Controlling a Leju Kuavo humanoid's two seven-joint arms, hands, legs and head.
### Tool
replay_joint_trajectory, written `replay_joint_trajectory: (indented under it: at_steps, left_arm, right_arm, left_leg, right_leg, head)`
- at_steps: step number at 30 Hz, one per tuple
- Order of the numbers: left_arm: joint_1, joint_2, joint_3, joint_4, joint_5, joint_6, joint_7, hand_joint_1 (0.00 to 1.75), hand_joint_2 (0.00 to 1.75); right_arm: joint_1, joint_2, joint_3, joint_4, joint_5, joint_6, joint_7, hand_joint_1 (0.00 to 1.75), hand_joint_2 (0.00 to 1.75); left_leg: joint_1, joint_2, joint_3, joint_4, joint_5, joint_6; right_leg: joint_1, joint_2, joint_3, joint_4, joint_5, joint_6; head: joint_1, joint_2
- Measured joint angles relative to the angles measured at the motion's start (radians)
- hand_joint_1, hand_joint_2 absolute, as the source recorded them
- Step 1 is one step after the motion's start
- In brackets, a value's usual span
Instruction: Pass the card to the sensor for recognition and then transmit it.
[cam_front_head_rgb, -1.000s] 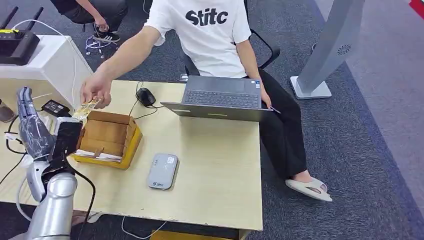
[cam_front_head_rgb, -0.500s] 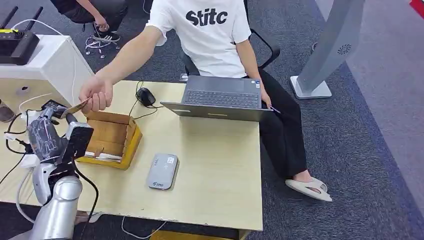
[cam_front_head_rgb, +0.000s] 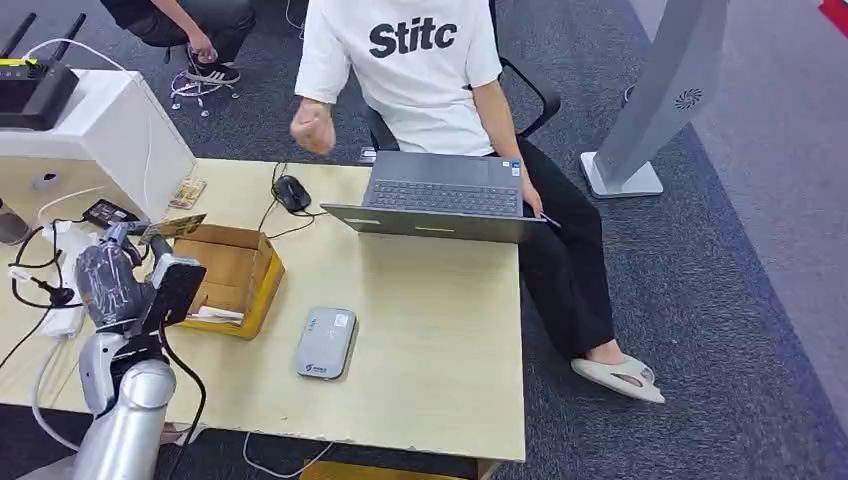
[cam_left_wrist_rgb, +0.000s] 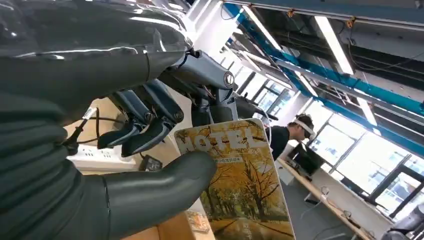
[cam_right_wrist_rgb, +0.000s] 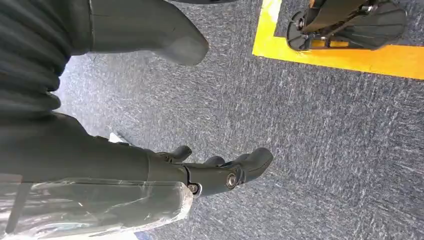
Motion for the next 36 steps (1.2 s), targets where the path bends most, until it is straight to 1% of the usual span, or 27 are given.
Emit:
replay_joint_trajectory:
  at_steps: [8,11,15,21,23,27,31,36]
  left_arm:
    - [0.004,-0.003,-0.001,0.0,0.0,-0.002,0.0,1.75,1.75]
    - [0.013,-0.009,-0.013,-0.012,0.0,-0.023,-0.009,1.75,1.75]
    - [0.042,-0.029,-0.063,-0.056,-0.023,-0.095,-0.013,1.75,1.75]
    - [0.077,-0.057,-0.201,-0.107,-0.03,-0.265,0.045,1.75,1.75]
    - [0.083,-0.062,-0.242,-0.108,-0.037,-0.296,0.057,1.75,1.75]
    - [0.093,-0.066,-0.308,-0.105,-0.047,-0.309,0.076,1.75,1.75]
    - [0.094,-0.067,-0.335,-0.087,-0.051,-0.312,0.092,1.75,1.75]
    - [0.095,-0.066,-0.359,-0.032,-0.111,-0.321,0.132,1.75,1.75]
  right_arm:
    - [0.0,0.0,0.0,0.0,0.0,0.0,0.0,0.0,1.75]
    - [0.001,0.001,0.0,0.0,0.0,0.0,0.0,0.0,1.75]
    - [0.001,0.002,0.0,0.0,0.003,0.002,0.0,0.0,1.75]
    - [0.001,0.003,0.0,0.0,0.012,0.004,-0.003,0.0,1.75]
    - [0.001,0.004,-0.001,0.0,0.015,0.005,-0.002,0.0,1.75]
    - [0.001,0.005,-0.002,0.0,0.021,0.008,0.0,0.0,1.75]
    - [0.001,0.009,-0.002,0.0,0.031,0.011,0.0,0.0,1.75]
    - [0.001,0.01,-0.002,0.0,0.044,0.017,0.005,0.0,1.75]
  left_leg:
    - [0.0,0.0,0.0,0.0,0.0,0.0]
    - [0.0,0.0,0.0,0.0,0.0,0.0]
    - [0.0,0.0,0.0,0.0,0.0,0.0]
    - [-0.001,0.0,0.0,0.0,-0.001,0.001]
    - [-0.001,0.0,0.0,0.0,-0.001,0.001]
    - [-0.001,0.0,0.0,0.0,-0.001,0.001]
    - [-0.001,0.0,0.0,0.0,-0.001,0.001]
    - [-0.001,0.0,0.0,0.0,-0.001,0.001]
  right_leg:
    - [0.0,0.0,0.0,0.0,0.0,0.0]
    - [0.0,0.0,0.0,0.0,0.0,0.0]
    - [0.0,0.0,0.0,-0.001,0.0,0.0]
    - [-0.001,0.0,0.0,-0.001,0.0,0.0]
    - [-0.001,0.0,0.0,-0.001,0.0,0.0]
    - [-0.001,0.0,0.0,-0.001,0.0,0.0]
    - [-0.001,0.0,0.0,-0.001,0.0,0.0]
    - [-0.001,0.0,0.0,-0.001,0.0,0.0]
  head:
    - [0.0,0.0]
    - [0.0,0.0]
    - [0.0,0.0]
    - [0.0,0.0]
    - [0.0,0.0]
    - [0.0,0.0]
    - [0.0,0.0]
    - [0.0,0.0]
